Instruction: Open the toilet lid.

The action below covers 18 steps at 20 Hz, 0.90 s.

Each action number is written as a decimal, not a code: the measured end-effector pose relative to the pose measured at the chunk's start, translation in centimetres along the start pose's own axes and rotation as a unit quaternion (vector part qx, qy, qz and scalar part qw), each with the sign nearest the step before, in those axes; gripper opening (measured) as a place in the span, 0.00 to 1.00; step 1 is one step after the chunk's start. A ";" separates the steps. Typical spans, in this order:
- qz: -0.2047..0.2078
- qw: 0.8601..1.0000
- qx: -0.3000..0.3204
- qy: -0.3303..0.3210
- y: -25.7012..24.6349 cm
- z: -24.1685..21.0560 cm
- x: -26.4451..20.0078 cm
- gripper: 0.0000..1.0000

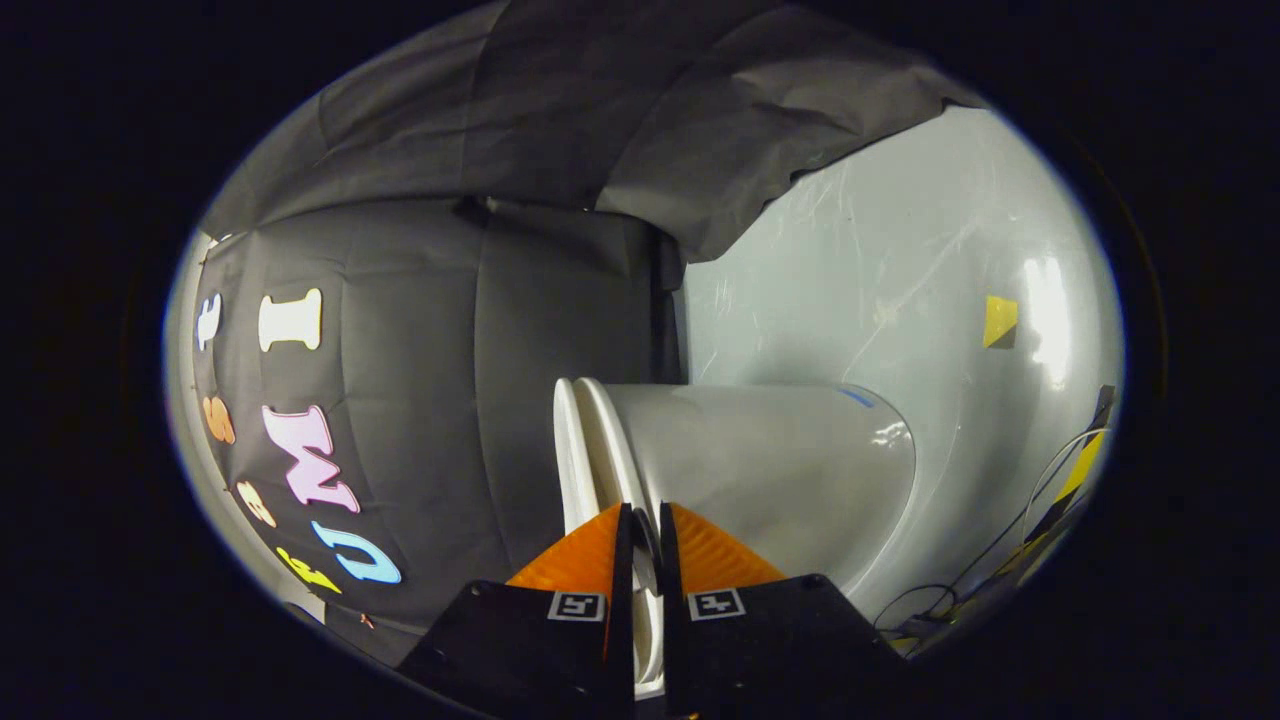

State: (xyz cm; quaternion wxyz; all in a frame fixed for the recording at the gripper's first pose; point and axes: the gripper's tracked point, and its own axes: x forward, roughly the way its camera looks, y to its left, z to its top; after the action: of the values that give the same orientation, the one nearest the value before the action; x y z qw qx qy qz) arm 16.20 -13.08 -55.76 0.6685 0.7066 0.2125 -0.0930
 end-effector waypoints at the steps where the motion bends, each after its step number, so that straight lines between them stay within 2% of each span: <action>1: 0.007 1.000 0.001 -0.002 0.2 0.1 0.2 0.16; 2: 0.020 1.000 0.004 -0.004 0.4 0.1 -0.1 0.16; 3: 0.020 1.000 0.010 -0.008 0.6 -0.9 1.3 0.05; 4: 0.029 0.999 0.017 -0.005 0.6 0.1 -0.2 0.05; 7: 0.038 0.999 0.031 -0.008 0.7 0.1 0.1 0.05; 10: 0.032 0.999 0.018 -0.011 1.1 0.1 0.0 0.05; 15: 0.038 0.998 -0.049 -0.022 5.2 -0.3 -1.0 0.05; 18: 0.020 0.993 -0.113 -0.029 7.4 -0.9 -1.5 0.05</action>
State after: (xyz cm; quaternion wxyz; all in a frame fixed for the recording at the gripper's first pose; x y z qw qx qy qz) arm 17.84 -12.59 -48.31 0.7515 0.6280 0.1876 -0.0752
